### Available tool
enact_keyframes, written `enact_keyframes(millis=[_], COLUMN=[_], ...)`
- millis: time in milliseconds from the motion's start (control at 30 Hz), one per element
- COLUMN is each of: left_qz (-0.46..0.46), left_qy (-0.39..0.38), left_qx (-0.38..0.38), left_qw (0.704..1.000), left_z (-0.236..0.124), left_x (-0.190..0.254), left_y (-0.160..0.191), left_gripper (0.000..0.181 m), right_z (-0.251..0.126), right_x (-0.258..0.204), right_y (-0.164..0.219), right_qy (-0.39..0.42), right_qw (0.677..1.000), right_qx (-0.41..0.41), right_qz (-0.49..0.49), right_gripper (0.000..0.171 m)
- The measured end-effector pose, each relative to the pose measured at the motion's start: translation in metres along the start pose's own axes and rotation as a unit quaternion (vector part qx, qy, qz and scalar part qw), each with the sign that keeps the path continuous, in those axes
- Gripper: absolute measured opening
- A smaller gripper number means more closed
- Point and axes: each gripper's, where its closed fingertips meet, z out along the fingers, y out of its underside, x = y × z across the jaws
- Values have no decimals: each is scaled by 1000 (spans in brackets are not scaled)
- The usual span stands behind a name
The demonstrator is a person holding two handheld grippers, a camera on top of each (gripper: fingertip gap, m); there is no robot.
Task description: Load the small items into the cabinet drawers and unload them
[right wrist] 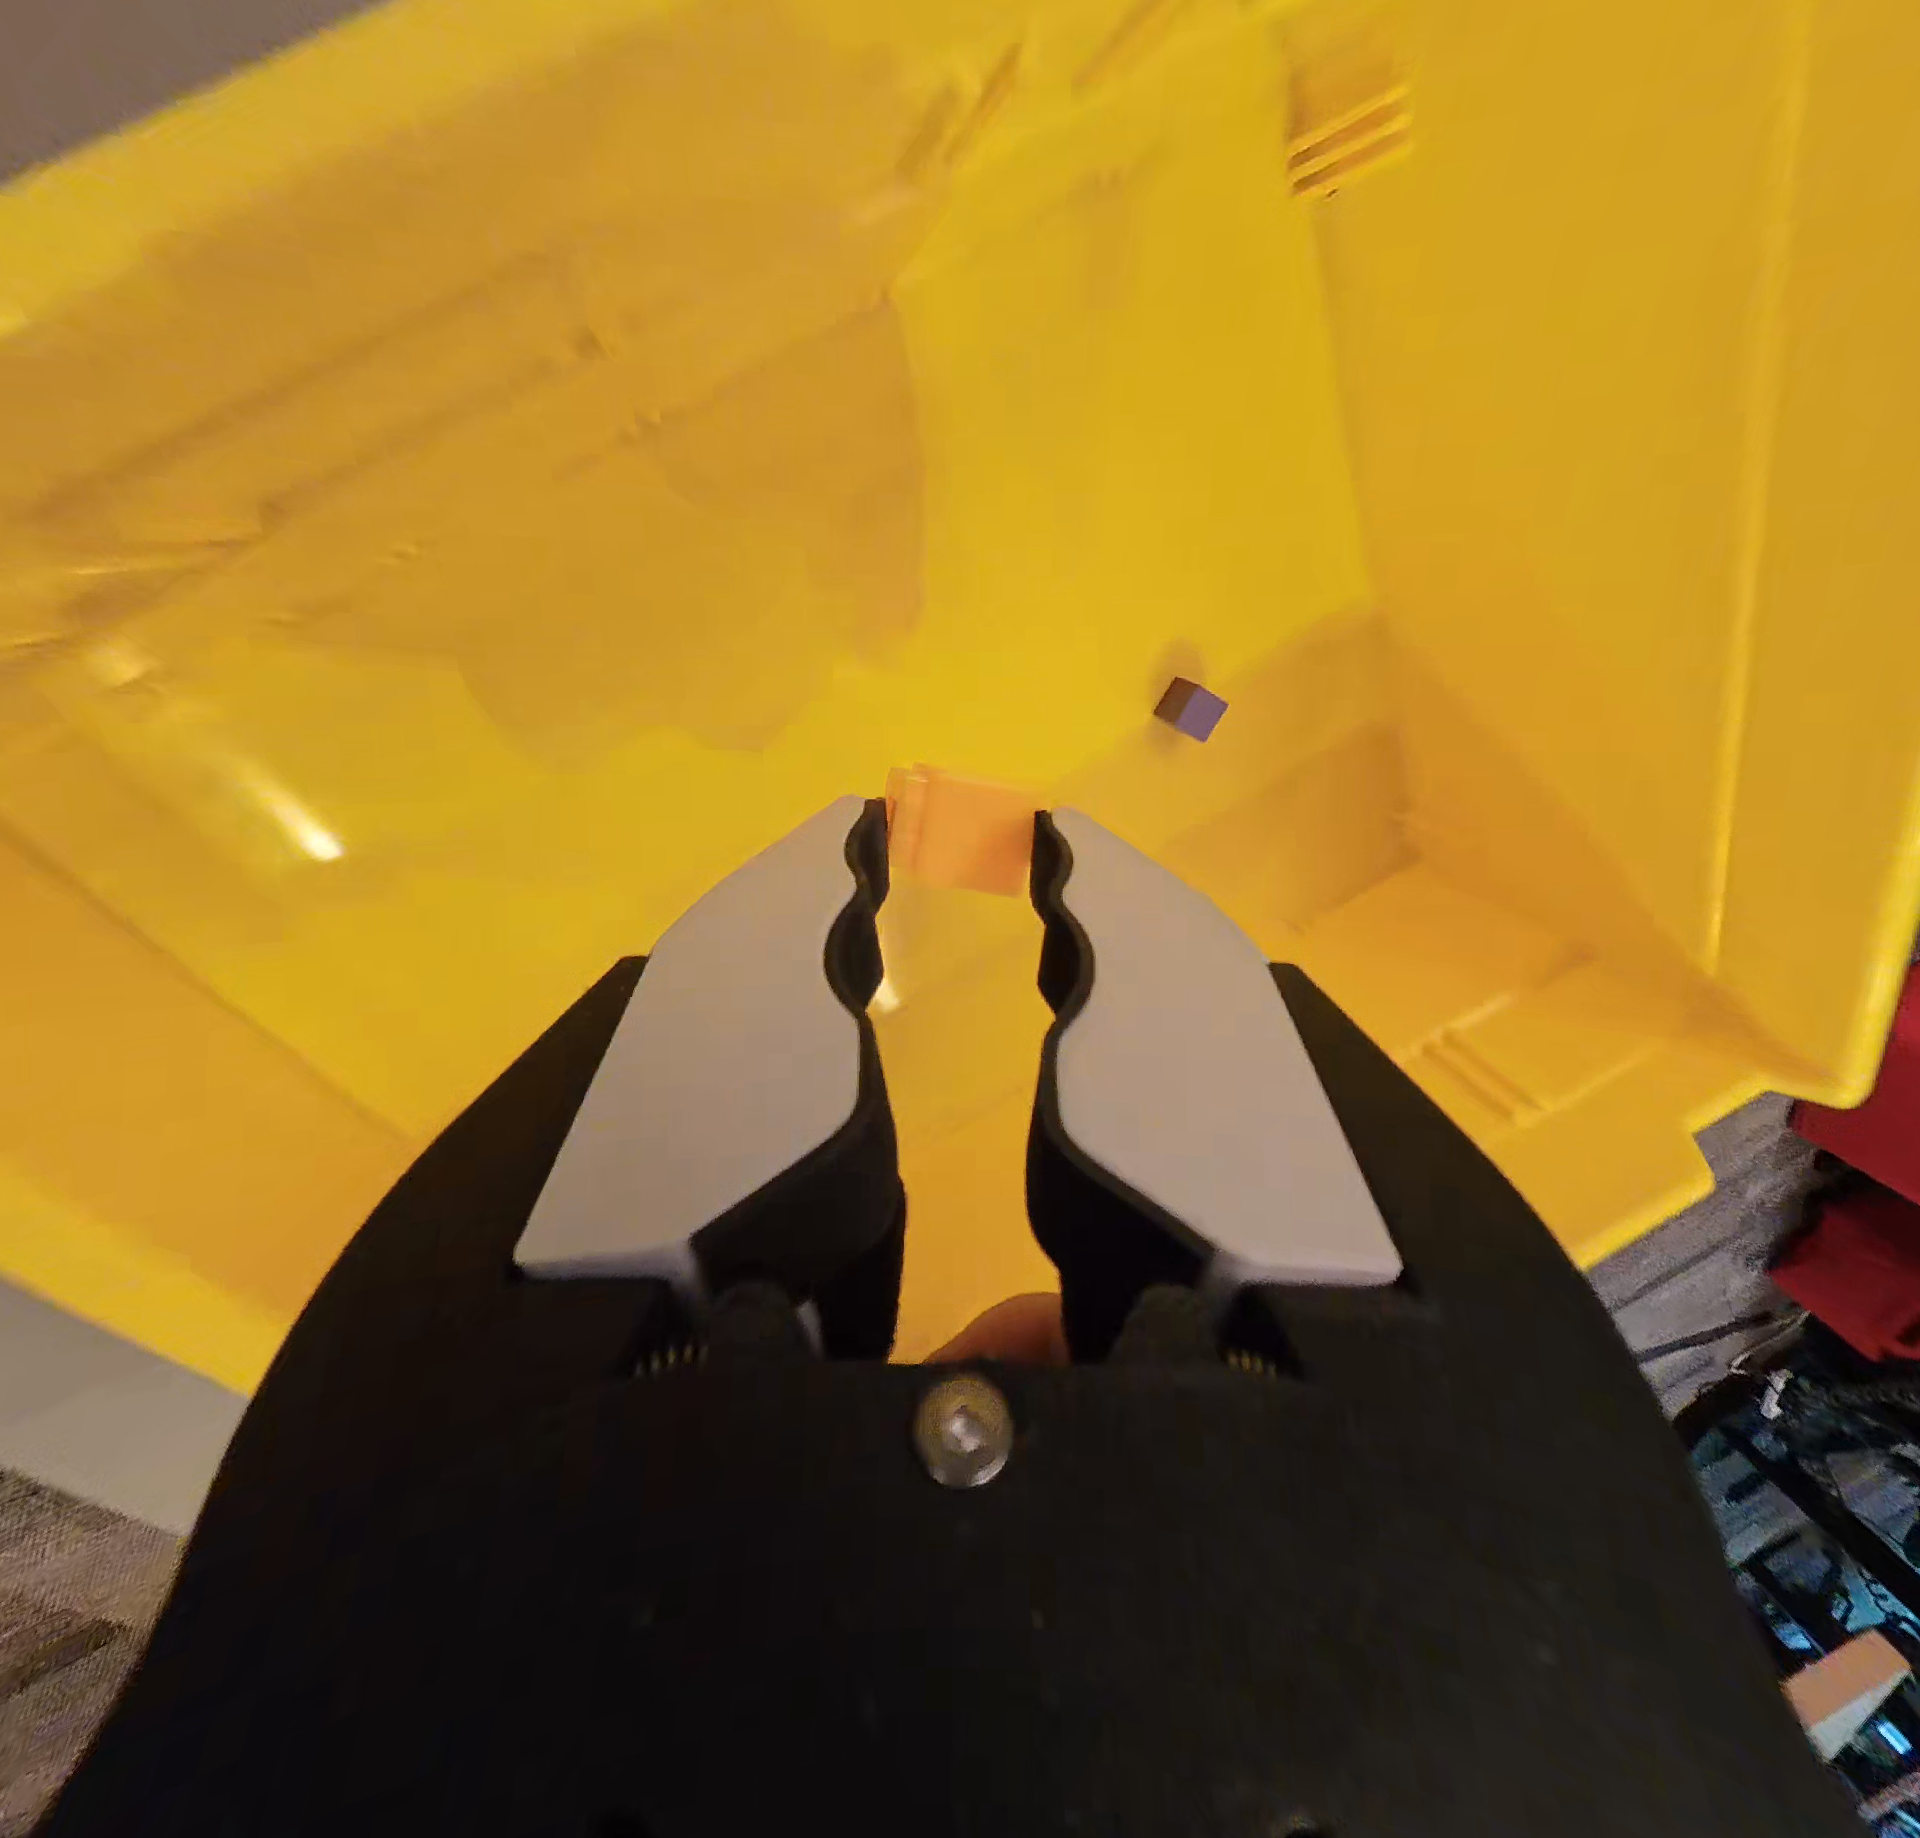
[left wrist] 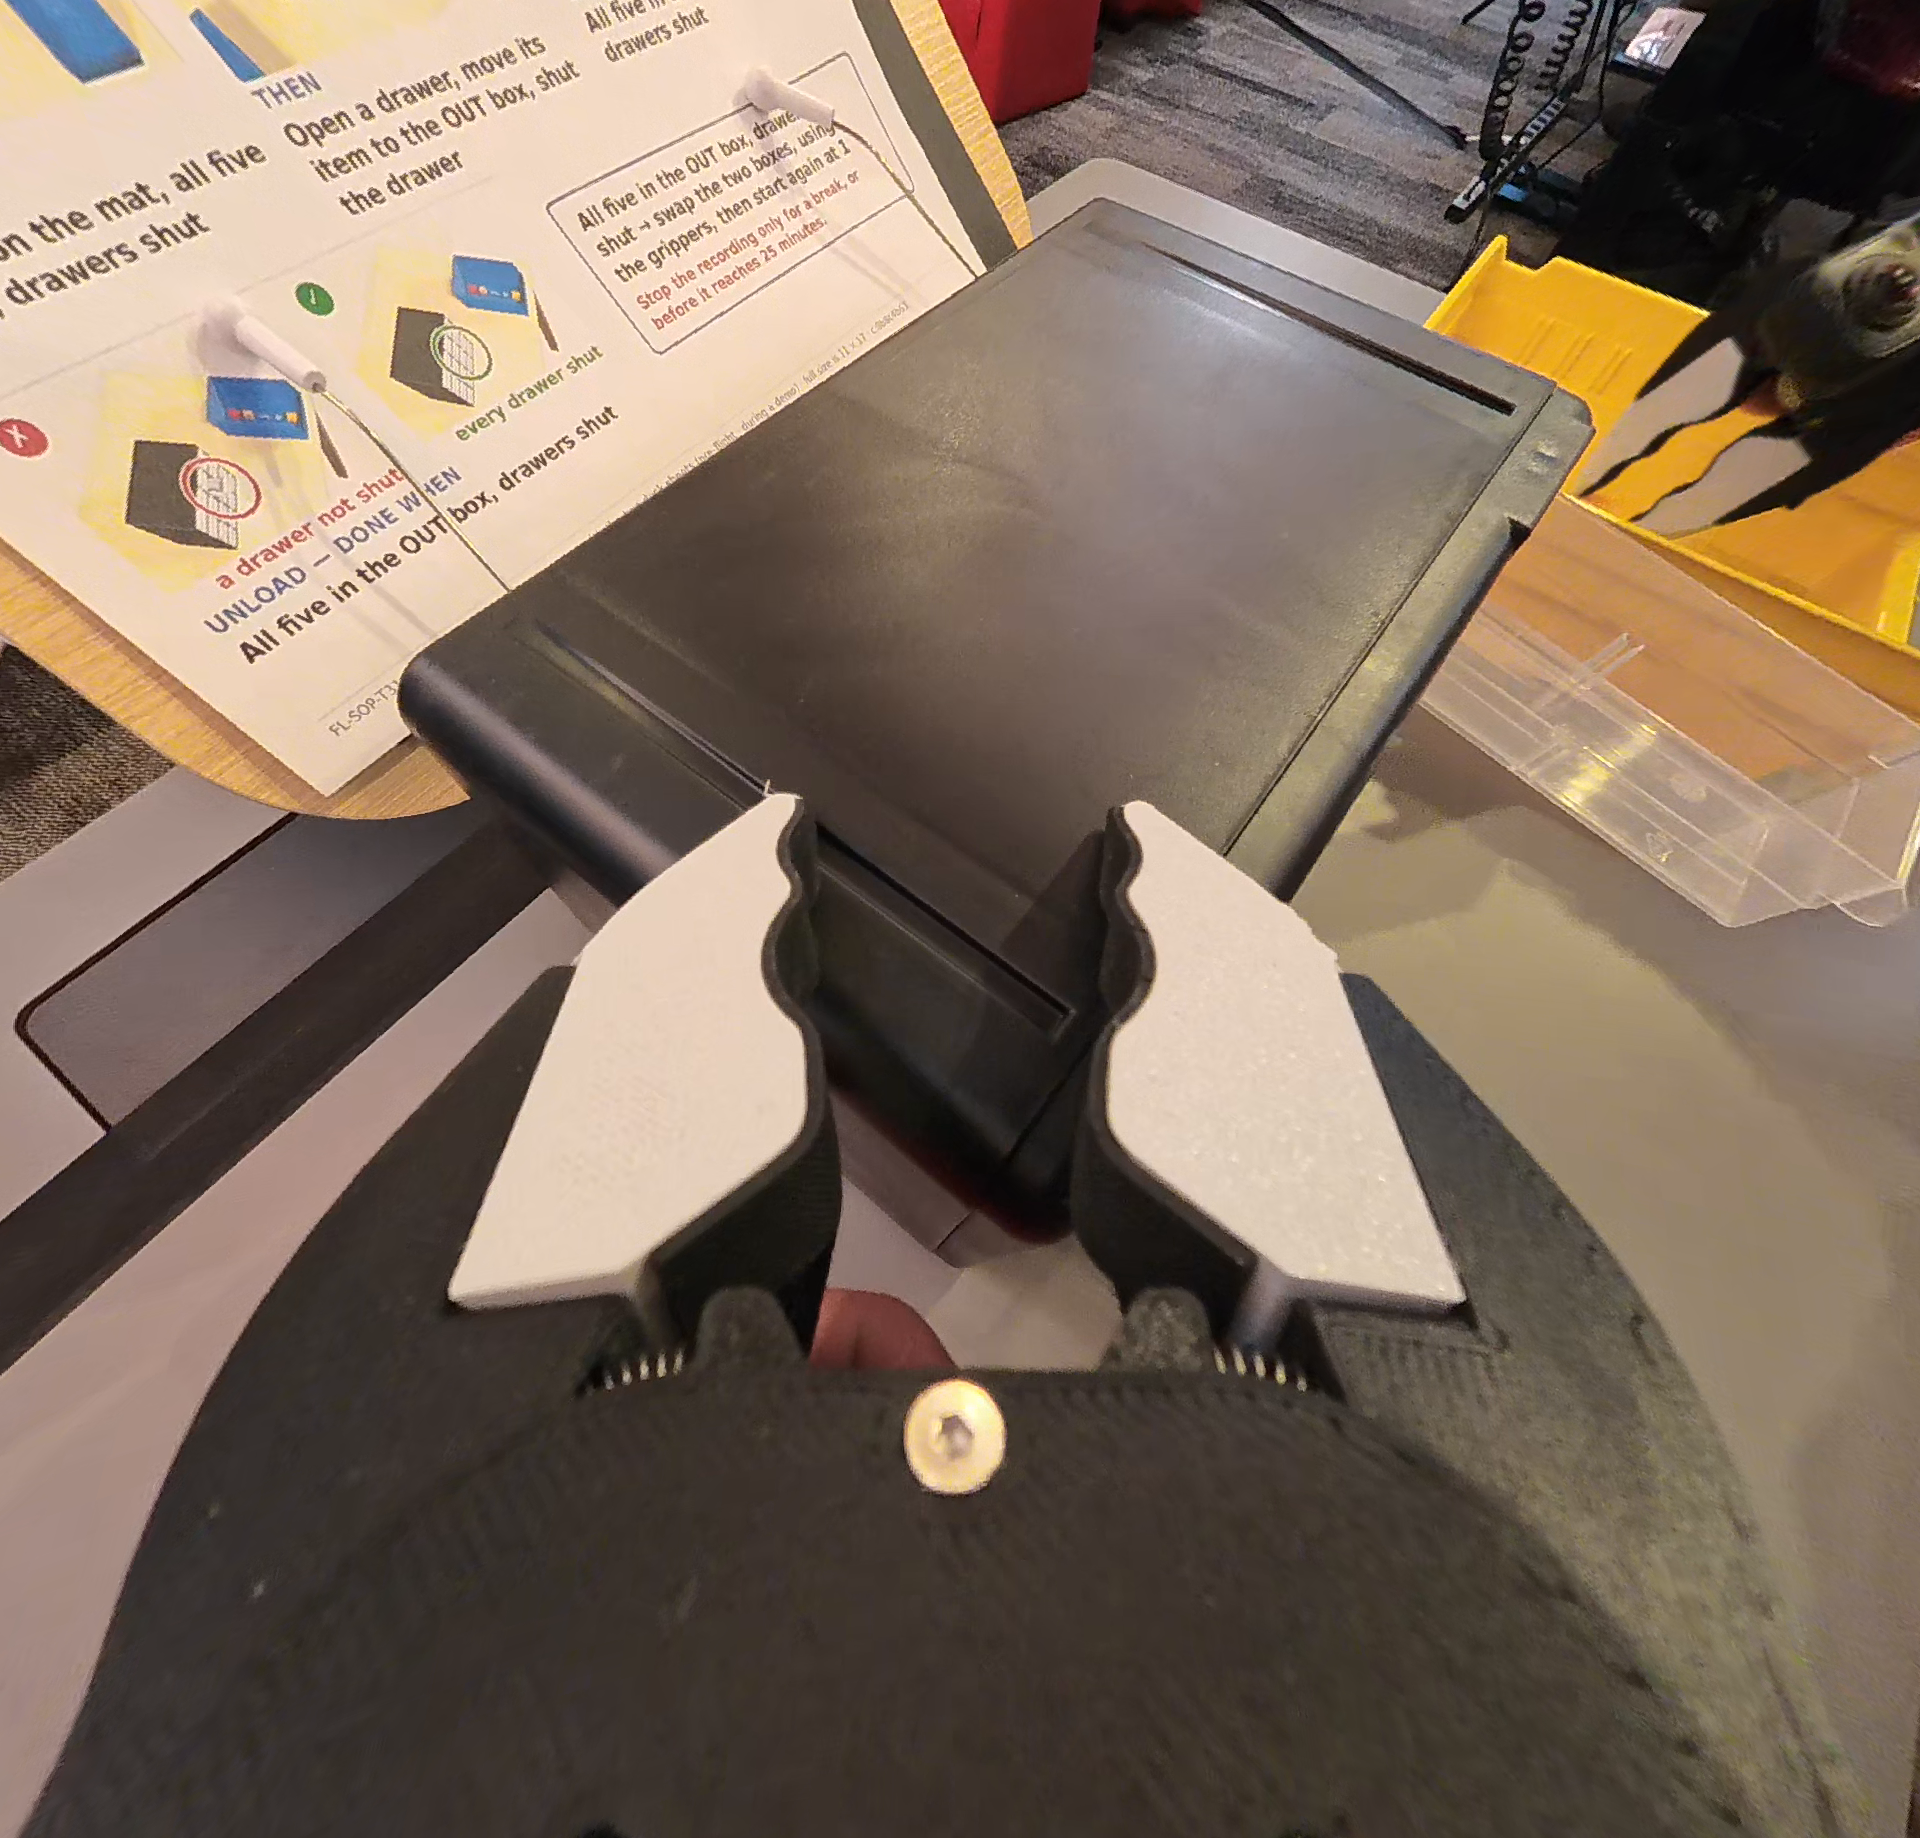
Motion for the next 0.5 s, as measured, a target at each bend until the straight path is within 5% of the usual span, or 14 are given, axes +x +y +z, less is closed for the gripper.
enact_keyframes(millis=[500], left_qz=[1], left_qy=[0], left_qx=[0], left_qw=[1000], left_z=[0], left_x=[0], left_y=[0], left_gripper=[52], right_z=[36], right_x=[12], right_y=[14], right_qy=[-25], right_qw=[999], right_qx=[-13], right_qz=[36], right_gripper=[29])
